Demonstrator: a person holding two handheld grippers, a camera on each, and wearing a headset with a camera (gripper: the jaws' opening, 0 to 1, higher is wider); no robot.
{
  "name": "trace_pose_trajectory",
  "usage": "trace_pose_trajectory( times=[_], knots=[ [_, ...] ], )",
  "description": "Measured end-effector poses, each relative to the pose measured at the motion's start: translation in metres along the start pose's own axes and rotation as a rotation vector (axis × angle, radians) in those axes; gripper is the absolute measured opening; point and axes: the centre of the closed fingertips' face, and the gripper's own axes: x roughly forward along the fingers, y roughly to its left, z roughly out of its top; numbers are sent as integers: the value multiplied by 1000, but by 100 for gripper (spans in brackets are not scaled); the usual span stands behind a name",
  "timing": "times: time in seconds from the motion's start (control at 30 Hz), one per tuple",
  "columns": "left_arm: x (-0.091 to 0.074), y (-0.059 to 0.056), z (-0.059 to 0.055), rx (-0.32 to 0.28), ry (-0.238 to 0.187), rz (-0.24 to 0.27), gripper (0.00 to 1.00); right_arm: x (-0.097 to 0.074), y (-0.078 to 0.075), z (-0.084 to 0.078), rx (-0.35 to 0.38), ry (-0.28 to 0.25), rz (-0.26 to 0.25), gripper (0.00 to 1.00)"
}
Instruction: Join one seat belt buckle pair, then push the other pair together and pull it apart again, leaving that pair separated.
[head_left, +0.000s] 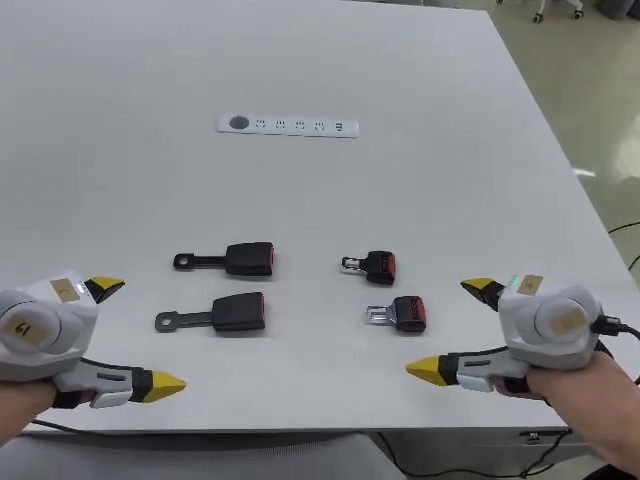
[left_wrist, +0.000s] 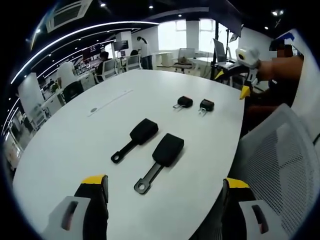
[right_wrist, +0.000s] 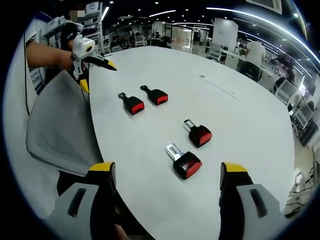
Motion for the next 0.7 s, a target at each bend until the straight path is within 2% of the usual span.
trace_pose_trajectory(
  times=[0.27,0.4,0.7],
  knots=[
    [5,3,3,15,16,-4,94,4,-2,2,-17,3,6,84],
    [7,-2,9,18,17,-4,94,4,-3,2,-18,2,6,84],
    [12,4,9,39,31,-11,93,4,-8,-3,-33,17,6,83]
  ],
)
